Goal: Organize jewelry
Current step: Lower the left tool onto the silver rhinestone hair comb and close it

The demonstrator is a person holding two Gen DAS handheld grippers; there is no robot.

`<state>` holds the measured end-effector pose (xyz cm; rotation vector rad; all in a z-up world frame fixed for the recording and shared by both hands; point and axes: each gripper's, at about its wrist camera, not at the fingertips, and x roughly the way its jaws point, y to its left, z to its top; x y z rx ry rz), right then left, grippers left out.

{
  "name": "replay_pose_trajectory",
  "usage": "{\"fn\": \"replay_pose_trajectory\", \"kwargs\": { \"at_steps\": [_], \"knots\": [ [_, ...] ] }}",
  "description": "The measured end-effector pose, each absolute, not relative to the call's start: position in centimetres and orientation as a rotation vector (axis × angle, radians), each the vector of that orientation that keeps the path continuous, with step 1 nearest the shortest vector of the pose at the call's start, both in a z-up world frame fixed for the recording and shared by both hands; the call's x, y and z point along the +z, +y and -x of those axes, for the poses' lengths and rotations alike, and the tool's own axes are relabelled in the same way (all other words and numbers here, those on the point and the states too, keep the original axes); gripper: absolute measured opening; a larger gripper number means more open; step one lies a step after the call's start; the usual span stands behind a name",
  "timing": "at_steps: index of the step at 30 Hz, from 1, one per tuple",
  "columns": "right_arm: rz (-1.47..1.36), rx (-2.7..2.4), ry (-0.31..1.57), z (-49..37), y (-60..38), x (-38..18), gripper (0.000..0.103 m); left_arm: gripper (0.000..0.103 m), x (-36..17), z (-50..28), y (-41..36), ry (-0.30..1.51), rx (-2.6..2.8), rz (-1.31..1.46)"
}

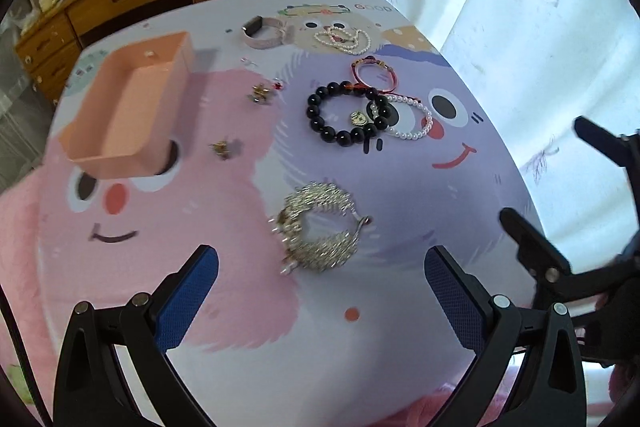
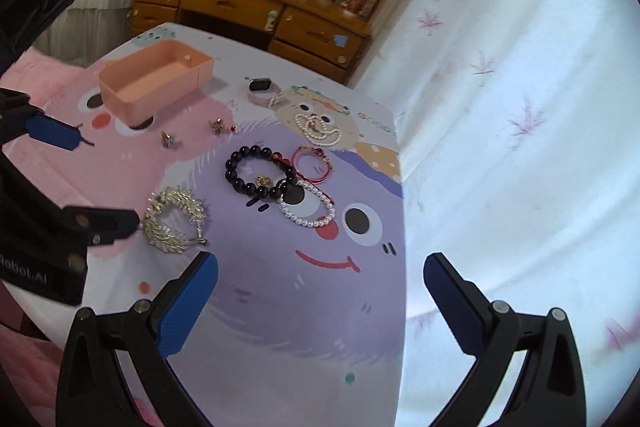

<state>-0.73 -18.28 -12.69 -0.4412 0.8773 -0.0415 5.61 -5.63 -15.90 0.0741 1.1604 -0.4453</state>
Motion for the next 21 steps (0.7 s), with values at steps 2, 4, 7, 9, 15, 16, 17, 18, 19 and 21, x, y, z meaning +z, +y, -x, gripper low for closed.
{"fn": "replay_pose_trajectory", "kwargs": {
  "at_steps": [2,4,7,9,15,16,17,18,19,21],
  "knots": [
    [0.417,0.022,0.900,-0.9,-19.8,-14.6,0.103,0.102,-17.3,-6.2,-6.4,1.162,-0.426,-0.063],
    [0.379,0.085,0.924,-2.3,-21.3,-16.2,0.103,0.102,-18.4,-6.5,-7.3,1.153,-0.414,-0.081],
    [0.321,0.121,0.941,-4.2,-22.9,-18.2,0.103,0.102,-19.4,-6.7,-8.4,1.147,-0.411,-0.135],
    [0.310,0.133,0.955,-5.6,-23.6,-19.4,0.103,0.102,-20.5,-7.3,-9.3,1.168,-0.387,-0.171],
    [0.257,0.197,0.996,-8.5,-24.7,-22.1,0.103,0.102,-21.7,-8.6,-10.5,1.189,-0.354,-0.172],
    [0.237,0.202,1.005,-8.8,-25.0,-22.3,0.103,0.102,-21.9,-8.8,-10.7,1.194,-0.345,-0.181],
    [0.218,0.207,1.010,-9.1,-25.3,-22.5,0.100,0.100,-22.1,-8.9,-10.9,1.198,-0.338,-0.193],
    [0.185,0.214,1.015,-9.4,-25.6,-22.7,0.096,0.099,-22.3,-9.1,-11.1,1.202,-0.332,-0.208],
    [0.156,0.221,1.020,-9.8,-25.8,-22.9,0.094,0.094,-22.5,-9.2,-11.2,1.203,-0.326,-0.218],
    [0.114,0.229,1.038,-10.5,-26.3,-23.3,0.086,0.091,-23.1,-9.5,-11.3,1.224,-0.307,-0.238]
  ]
}}
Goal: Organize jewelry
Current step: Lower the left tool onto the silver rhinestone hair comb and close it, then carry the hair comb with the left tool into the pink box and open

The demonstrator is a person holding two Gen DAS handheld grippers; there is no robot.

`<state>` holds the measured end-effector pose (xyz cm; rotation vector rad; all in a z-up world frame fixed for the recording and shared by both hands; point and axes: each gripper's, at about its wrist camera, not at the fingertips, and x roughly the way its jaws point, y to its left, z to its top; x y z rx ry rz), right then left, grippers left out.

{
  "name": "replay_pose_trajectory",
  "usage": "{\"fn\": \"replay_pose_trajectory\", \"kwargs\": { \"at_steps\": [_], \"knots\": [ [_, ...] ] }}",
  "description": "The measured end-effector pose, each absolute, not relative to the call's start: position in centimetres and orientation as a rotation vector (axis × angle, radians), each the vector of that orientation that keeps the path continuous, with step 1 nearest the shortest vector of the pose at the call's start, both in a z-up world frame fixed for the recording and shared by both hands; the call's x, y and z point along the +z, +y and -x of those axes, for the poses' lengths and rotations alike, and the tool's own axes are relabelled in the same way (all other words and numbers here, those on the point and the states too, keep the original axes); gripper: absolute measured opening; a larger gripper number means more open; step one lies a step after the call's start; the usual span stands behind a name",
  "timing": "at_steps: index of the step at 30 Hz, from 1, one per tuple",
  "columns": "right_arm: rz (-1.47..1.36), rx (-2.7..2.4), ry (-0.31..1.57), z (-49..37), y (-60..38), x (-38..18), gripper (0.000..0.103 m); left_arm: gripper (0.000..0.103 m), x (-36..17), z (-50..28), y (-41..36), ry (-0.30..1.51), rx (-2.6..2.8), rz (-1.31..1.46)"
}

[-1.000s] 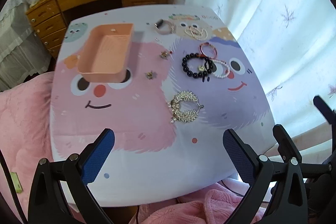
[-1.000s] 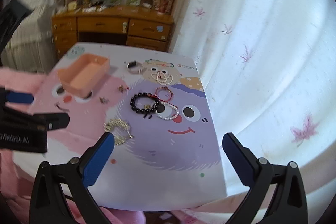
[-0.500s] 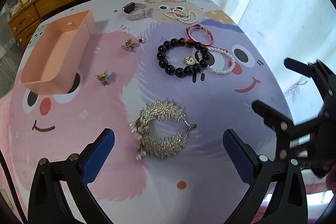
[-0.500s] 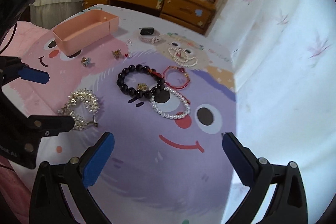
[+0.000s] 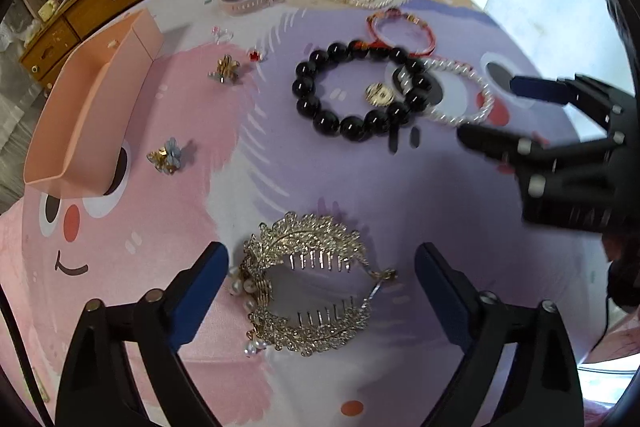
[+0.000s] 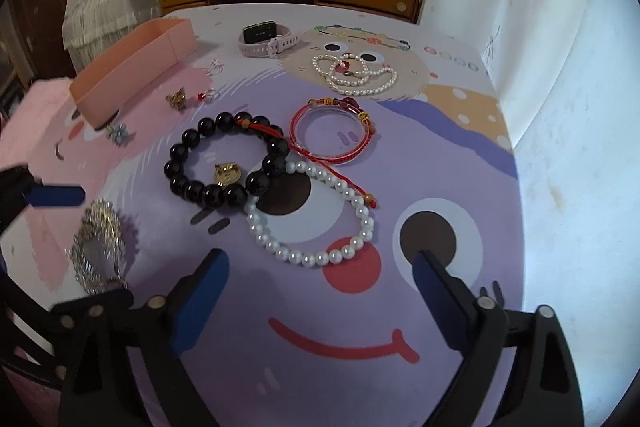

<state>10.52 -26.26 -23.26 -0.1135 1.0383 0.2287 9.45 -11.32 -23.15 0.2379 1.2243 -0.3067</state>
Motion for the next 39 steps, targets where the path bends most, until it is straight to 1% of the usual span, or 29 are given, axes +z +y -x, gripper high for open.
{"fn": "replay_pose_trajectory", "kwargs": {
  "at_steps": [1,3,4,6,7,8,9,10,11,13,17,19,22,23,24,25,26,30,34,39],
  "knots": [
    [0.105,0.225,1.044,-10.9,-26.4,-23.4,0.084,0.089,-23.2,-9.5,-11.3,1.224,-0.311,-0.225],
    [0.085,0.209,1.058,-11.4,-26.8,-23.7,0.075,0.088,-23.2,-9.7,-11.0,1.232,-0.298,-0.191],
    [0.084,0.202,1.051,-11.5,-26.9,-23.6,0.072,0.087,-23.1,-9.6,-10.9,1.234,-0.296,-0.190],
    [0.086,0.193,1.051,-11.7,-27.0,-23.5,0.059,0.086,-23.0,-9.6,-10.9,1.232,-0.295,-0.186],
    [0.092,0.184,1.049,-11.7,-27.1,-23.5,0.055,0.082,-22.9,-9.5,-10.9,1.223,-0.293,-0.183],
    [0.103,0.172,1.047,-11.7,-27.2,-23.5,0.048,0.074,-22.8,-9.4,-10.8,1.213,-0.290,-0.180],
    [0.102,0.173,1.043,-11.7,-27.2,-23.5,0.043,0.071,-22.5,-9.3,-10.7,1.200,-0.283,-0.174],
    [0.100,0.167,1.042,-11.9,-27.5,-23.5,0.040,0.063,-22.5,-9.2,-10.7,1.196,-0.280,-0.170],
    [0.097,0.161,1.046,-12.0,-27.7,-23.5,0.036,0.059,-22.3,-9.2,-10.6,1.188,-0.275,-0.163],
    [0.037,0.168,1.066,-12.5,-28.4,-23.3,0.035,0.059,-22.4,-9.0,-10.6,1.189,-0.277,-0.163],
    [-0.226,0.118,1.073,-13.3,-31.1,-22.8,0.035,0.059,-22.4,-9.2,-10.4,1.188,-0.279,-0.150],
    [-0.251,0.074,1.080,-13.5,-31.4,-22.9,0.035,0.059,-22.5,-9.2,-10.2,1.192,-0.277,-0.129],
    [-0.184,0.036,1.101,-14.1,-30.7,-23.0,0.034,0.059,-22.4,-9.2,-9.6,1.190,-0.270,-0.105],
    [-0.156,0.037,1.108,-14.3,-30.3,-23.0,0.028,0.059,-22.2,-9.0,-9.2,1.186,-0.264,-0.105],
    [-0.134,0.034,1.120,-14.5,-30.0,-23.1,0.019,0.059,-22.0,-9.0,-8.9,1.179,-0.256,-0.105],
    [-0.111,0.029,1.118,-14.5,-29.7,-23.1,0.016,0.059,-21.9,-9.2,-8.6,1.175,-0.254,-0.103],
    [-0.106,0.048,1.131,-14.5,-29.3,-23.1,0.007,0.059,-21.8,-9.4,-8.4,1.171,-0.251,-0.101],
    [-0.098,0.019,1.116,-14.3,-28.7,-22.8,0.007,0.059,-20.3,-10.1,-6.7,1.148,-0.238,-0.085],
    [-0.142,0.029,1.054,-13.9,-28.1,-21.0,0.007,0.059,-17.8,-11.0,-4.7,1.131,-0.254,-0.046],
    [-0.158,0.059,0.931,-14.0,-26.1,-16.5,0.007,0.059,-13.7,-12.4,-1.8,1.062,-0.268,-0.033]
  ]
}}
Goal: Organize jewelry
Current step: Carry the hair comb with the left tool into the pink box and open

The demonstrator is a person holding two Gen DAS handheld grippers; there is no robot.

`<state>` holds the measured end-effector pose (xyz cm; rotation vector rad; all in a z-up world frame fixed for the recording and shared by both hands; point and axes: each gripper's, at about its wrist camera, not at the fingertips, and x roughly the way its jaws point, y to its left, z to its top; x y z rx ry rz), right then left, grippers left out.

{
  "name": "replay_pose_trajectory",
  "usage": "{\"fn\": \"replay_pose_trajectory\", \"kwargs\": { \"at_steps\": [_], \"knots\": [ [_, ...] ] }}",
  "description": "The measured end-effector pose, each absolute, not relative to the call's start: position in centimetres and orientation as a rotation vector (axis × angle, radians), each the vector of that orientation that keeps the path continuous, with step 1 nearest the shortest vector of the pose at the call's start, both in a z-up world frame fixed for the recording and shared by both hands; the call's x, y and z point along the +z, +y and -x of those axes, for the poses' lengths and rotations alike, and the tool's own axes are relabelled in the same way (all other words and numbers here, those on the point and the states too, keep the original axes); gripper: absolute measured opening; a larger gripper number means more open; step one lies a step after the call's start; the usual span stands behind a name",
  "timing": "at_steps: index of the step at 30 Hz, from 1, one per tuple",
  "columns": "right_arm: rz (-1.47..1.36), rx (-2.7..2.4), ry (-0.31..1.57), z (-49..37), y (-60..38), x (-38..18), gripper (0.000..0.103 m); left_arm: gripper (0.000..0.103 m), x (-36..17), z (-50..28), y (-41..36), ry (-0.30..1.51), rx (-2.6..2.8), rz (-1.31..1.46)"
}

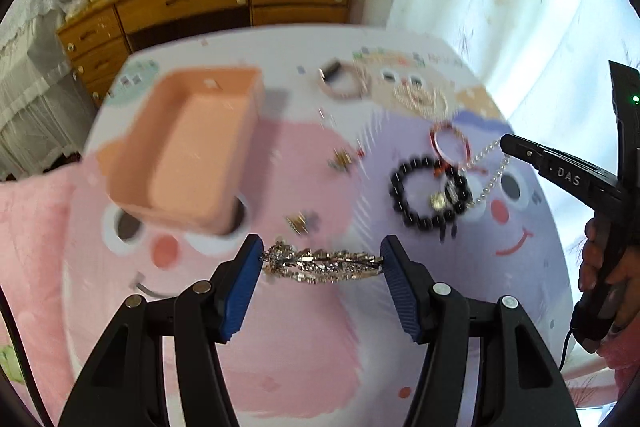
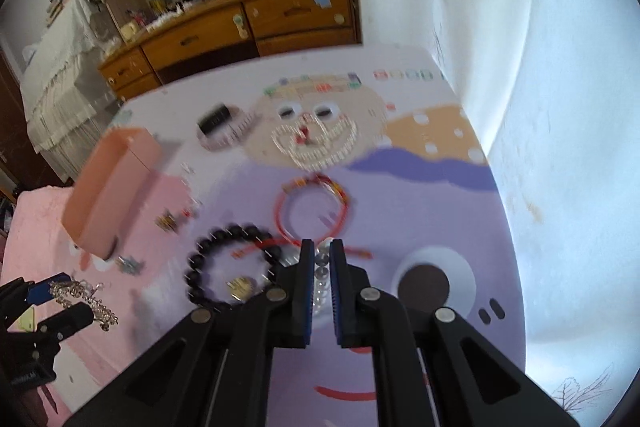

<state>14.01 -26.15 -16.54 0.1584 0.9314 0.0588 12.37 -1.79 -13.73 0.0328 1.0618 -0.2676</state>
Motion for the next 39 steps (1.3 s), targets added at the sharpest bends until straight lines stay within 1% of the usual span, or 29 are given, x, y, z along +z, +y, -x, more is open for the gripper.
{"fn": "replay_pose_trajectory", "kwargs": {
  "at_steps": [7,12,16,20,31,33,34,35,36,38,39],
  "knots": [
    [-0.174,0.137,0.777,-15.4,-21.5,-10.5,0.007,0.059,-9.0,-14.1,2.4,0.967,-0.294,-0.003],
    [-0.167,0.233,0.658,-16.4,-17.5,-7.2,0.007,0.059,-6.8,-15.3,5.2,0.876,-0.282,-0.010],
    [-0.156,0.318,0.572,-17.2,-14.0,-5.7,0.007,0.059,-6.1,-16.8,7.8,0.834,-0.265,0.018],
    [-0.133,0.364,0.536,-18.0,-10.8,-5.2,0.007,0.059,-6.3,-18.1,10.0,0.808,-0.254,0.036],
    [-0.167,0.473,0.594,-20.6,-4.3,-7.4,0.007,0.059,-9.3,-20.2,13.2,0.799,-0.266,0.063],
    [-0.168,0.494,0.618,-20.9,-3.5,-7.9,0.008,0.066,-9.9,-20.6,13.4,0.820,-0.280,0.069],
    [-0.162,0.487,0.640,-21.1,-3.2,-8.3,0.009,0.078,-10.0,-20.6,13.4,0.828,-0.277,0.069],
    [-0.152,0.469,0.663,-21.2,-2.9,-8.6,0.019,0.083,-10.0,-20.6,13.5,0.831,-0.273,0.069],
    [-0.144,0.452,0.674,-21.2,-2.9,-8.8,0.033,0.083,-10.0,-20.5,13.6,0.827,-0.275,0.071],
    [-0.136,0.444,0.665,-20.9,-3.2,-8.9,0.043,0.083,-10.0,-20.4,13.8,0.826,-0.283,0.071],
    [-0.132,0.441,0.660,-20.6,-3.4,-8.9,0.043,0.083,-10.1,-20.4,13.8,0.831,-0.282,0.070]
  ]
}}
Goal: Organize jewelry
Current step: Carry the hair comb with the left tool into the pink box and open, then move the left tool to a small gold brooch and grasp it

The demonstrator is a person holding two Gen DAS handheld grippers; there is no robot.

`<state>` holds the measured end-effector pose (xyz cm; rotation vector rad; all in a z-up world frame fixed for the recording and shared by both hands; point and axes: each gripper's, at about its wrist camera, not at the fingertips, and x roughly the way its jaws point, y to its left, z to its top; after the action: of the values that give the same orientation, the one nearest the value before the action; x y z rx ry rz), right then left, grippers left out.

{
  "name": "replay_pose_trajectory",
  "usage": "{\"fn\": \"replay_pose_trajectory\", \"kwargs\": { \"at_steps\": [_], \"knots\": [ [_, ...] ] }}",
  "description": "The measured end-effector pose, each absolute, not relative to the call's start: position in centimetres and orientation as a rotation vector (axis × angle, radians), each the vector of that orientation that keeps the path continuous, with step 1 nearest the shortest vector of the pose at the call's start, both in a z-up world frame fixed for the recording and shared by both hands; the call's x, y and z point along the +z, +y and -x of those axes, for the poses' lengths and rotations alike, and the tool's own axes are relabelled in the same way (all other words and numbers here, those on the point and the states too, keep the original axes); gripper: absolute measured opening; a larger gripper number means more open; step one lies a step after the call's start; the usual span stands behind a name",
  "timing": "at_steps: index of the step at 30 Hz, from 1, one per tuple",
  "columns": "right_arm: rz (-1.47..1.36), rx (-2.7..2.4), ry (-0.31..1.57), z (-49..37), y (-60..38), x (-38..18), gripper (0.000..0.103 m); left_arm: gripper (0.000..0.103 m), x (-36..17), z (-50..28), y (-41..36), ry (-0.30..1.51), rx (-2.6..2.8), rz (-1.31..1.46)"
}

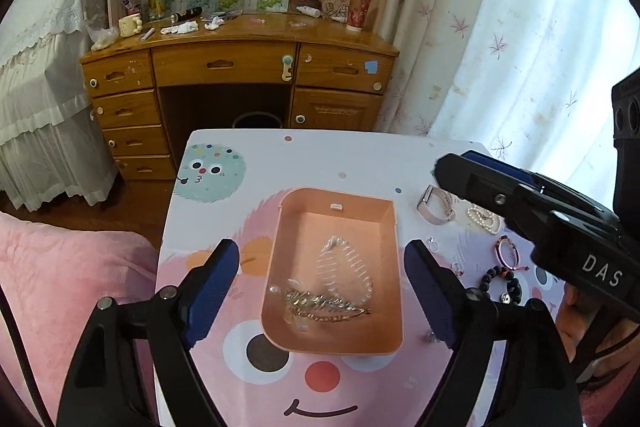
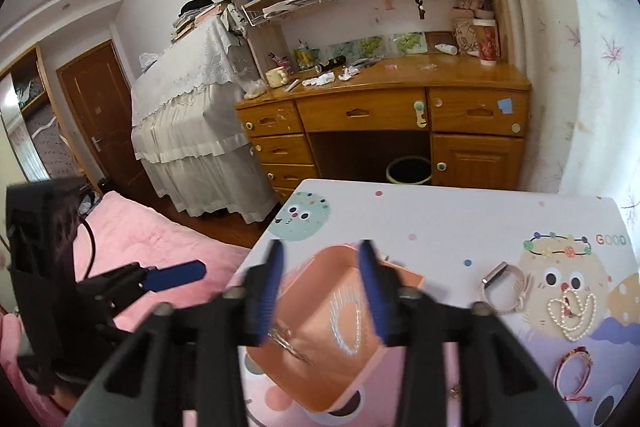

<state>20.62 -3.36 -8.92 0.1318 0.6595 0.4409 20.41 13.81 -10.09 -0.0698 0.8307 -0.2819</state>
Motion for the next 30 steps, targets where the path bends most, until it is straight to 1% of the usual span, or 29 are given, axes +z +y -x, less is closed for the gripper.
{"fn": "replay_pose_trajectory", "kwargs": {
  "at_steps": [3,7,12,17,21,30],
  "knots": [
    [-0.128,0.417,0.686,-20.3,-4.2,-9.3,0.044,0.084,-10.5,-20.3,13.8,0.854,-0.276,0.063],
    [-0.153,0.379,0.740,-19.6,-5.7,-10.5,0.047,0.089,-11.5,-20.0,13.4,0.904,-0.263,0.050],
    [-0.172,0.333,0.835,-18.0,-7.7,-12.5,0.060,0.089,-13.3,-18.9,12.1,0.987,-0.277,0.068],
    [-0.136,0.291,0.942,-15.9,-9.5,-14.6,0.061,0.089,-15.3,-17.2,9.9,1.090,-0.301,0.065],
    [-0.092,0.253,1.031,-13.8,-11.2,-16.6,0.069,0.091,-17.0,-15.9,7.5,1.182,-0.326,0.027],
    [0.054,0.209,1.129,-10.8,-14.6,-19.4,0.071,0.092,-18.6,-14.1,2.0,1.241,-0.373,-0.046]
  ]
}}
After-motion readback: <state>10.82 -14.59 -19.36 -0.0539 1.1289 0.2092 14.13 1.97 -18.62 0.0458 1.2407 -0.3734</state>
